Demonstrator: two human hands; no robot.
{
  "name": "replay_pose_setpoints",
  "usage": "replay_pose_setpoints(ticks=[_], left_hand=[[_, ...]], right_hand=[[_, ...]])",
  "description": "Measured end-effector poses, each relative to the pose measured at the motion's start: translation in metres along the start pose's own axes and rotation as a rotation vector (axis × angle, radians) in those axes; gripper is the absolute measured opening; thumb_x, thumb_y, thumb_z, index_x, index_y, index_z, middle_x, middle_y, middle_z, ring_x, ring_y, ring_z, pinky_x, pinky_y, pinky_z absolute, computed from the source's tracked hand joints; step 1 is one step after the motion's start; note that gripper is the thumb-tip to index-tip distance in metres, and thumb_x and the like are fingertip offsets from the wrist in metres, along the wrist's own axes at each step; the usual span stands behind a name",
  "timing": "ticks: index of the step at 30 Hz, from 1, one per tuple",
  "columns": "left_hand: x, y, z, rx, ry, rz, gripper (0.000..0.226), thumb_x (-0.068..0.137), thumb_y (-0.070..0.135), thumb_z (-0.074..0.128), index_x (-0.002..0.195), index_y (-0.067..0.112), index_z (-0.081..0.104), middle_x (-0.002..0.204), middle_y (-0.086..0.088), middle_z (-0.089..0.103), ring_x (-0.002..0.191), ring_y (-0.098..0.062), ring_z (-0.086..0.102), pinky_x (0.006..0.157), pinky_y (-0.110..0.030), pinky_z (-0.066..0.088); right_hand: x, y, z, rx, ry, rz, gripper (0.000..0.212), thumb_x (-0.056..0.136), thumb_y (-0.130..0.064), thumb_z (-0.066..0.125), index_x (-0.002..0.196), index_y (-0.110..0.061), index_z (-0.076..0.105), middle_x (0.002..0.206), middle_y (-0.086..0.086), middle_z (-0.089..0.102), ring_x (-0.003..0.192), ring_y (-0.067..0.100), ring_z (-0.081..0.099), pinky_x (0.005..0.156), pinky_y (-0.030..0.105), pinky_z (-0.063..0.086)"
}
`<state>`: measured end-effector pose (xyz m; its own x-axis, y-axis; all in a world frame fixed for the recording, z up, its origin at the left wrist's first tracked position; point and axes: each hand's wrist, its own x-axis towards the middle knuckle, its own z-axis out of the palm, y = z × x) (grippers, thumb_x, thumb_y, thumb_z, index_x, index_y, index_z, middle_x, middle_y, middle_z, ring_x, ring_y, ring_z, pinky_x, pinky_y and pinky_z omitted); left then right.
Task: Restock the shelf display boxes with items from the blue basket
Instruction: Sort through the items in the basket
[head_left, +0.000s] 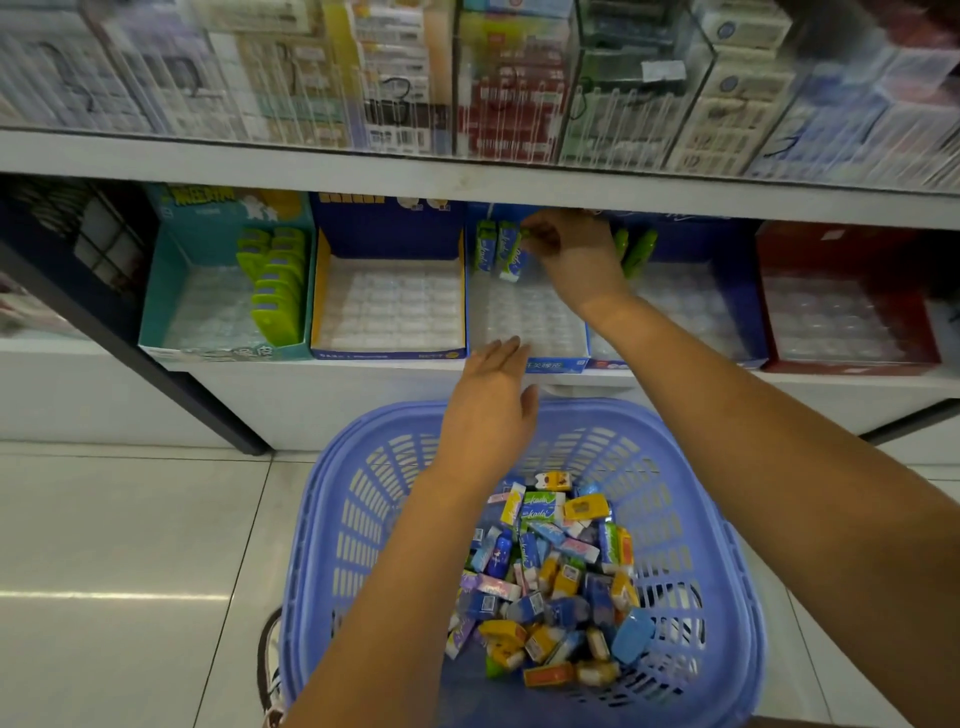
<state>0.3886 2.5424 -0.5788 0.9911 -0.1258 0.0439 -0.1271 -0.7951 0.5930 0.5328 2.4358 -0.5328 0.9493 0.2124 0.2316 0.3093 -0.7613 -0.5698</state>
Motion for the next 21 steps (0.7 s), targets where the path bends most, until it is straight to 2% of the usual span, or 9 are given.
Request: replay_pose_setpoints(ticks=[2,3,4,6,7,12,15,19,21], left_hand=[[0.000,-0.002,0.001,-0.001,0.008,0.009,0.050,0.099,0.021,0.046,0.147,0.010,0.033,0.155,-0.007,0.030,0.145,-0.022,0.019,0.116,-0.026,0.014],[0.000,-0.003,0.001,-0.001,0.007,0.014,0.051,0.099,0.021,0.046,0.147,0.010,0.032,0.155,-0.007,0.029,0.145,-0.021,0.019,0.116,-0.025,0.013],[0.001,-0.004,0.001,-0.003,0.004,0.019,0.051,0.099,0.021,0.046,0.147,0.010,0.032,0.155,-0.006,0.029,0.145,-0.021,0.019,0.116,-0.025,0.012],[0.001,-0.005,0.002,-0.008,0.003,0.024,0.052,0.099,0.021,0.046,0.147,0.010,0.031,0.156,-0.006,0.028,0.146,-0.021,0.018,0.116,-0.023,0.010],[0.001,-0.006,0.002,-0.008,0.007,0.026,0.052,0.099,0.021,0.046,0.148,0.011,0.030,0.156,-0.006,0.027,0.146,-0.020,0.017,0.116,-0.022,0.010],[0.002,-0.007,0.004,-0.011,0.017,0.037,0.053,0.099,0.022,0.046,0.148,0.011,0.029,0.156,-0.004,0.027,0.146,-0.020,0.017,0.116,-0.021,0.010],[0.002,-0.009,0.005,-0.016,0.016,0.039,0.053,0.099,0.021,0.046,0.148,0.011,0.029,0.156,-0.005,0.027,0.146,-0.020,0.016,0.116,-0.021,0.009],[0.002,-0.010,0.006,-0.023,0.012,0.042,0.053,0.099,0.020,0.047,0.148,0.012,0.029,0.156,-0.004,0.027,0.146,-0.020,0.016,0.116,-0.022,0.010],[0.001,-0.011,0.005,-0.025,-0.007,0.044,0.053,0.099,0.020,0.047,0.148,0.012,0.028,0.156,-0.003,0.026,0.147,-0.019,0.015,0.116,-0.022,0.010]], right_hand=[[0.008,0.001,0.005,0.009,-0.031,-0.017,0.027,0.096,-0.014,0.051,0.117,-0.004,0.063,0.117,0.016,0.066,0.108,0.028,0.061,0.100,0.034,0.044],[0.013,0.002,0.007,0.030,-0.035,-0.003,0.028,0.096,-0.015,0.050,0.118,-0.003,0.063,0.118,0.017,0.065,0.110,0.028,0.060,0.101,0.036,0.043],[0.016,0.004,0.008,0.046,-0.024,0.014,0.028,0.096,-0.017,0.050,0.116,-0.001,0.063,0.117,0.017,0.065,0.110,0.028,0.059,0.100,0.032,0.042],[0.021,0.010,0.010,0.038,0.023,0.023,0.027,0.096,-0.021,0.051,0.108,0.000,0.063,0.111,0.017,0.065,0.105,0.026,0.058,0.089,0.019,0.037],[0.022,0.012,0.010,0.022,0.028,0.011,0.026,0.096,-0.022,0.052,0.107,-0.001,0.063,0.109,0.016,0.065,0.104,0.025,0.058,0.084,0.017,0.035],[0.028,0.015,0.011,-0.032,-0.108,-0.056,0.025,0.095,-0.018,0.052,0.115,-0.010,0.063,0.113,0.009,0.066,0.105,0.019,0.059,0.086,0.013,0.034],[0.027,0.013,0.014,-0.034,-0.149,-0.057,0.024,0.092,-0.014,0.056,0.114,-0.008,0.065,0.113,0.009,0.067,0.103,0.018,0.060,0.082,0.008,0.034],[0.024,0.006,0.016,0.016,-0.152,0.003,0.025,0.089,-0.007,0.059,0.113,-0.002,0.066,0.114,0.015,0.067,0.106,0.025,0.061,0.096,0.025,0.044],[0.021,0.001,0.012,0.038,-0.175,0.044,0.026,0.090,-0.007,0.058,0.115,-0.003,0.065,0.116,0.014,0.066,0.108,0.024,0.060,0.095,0.023,0.043]])
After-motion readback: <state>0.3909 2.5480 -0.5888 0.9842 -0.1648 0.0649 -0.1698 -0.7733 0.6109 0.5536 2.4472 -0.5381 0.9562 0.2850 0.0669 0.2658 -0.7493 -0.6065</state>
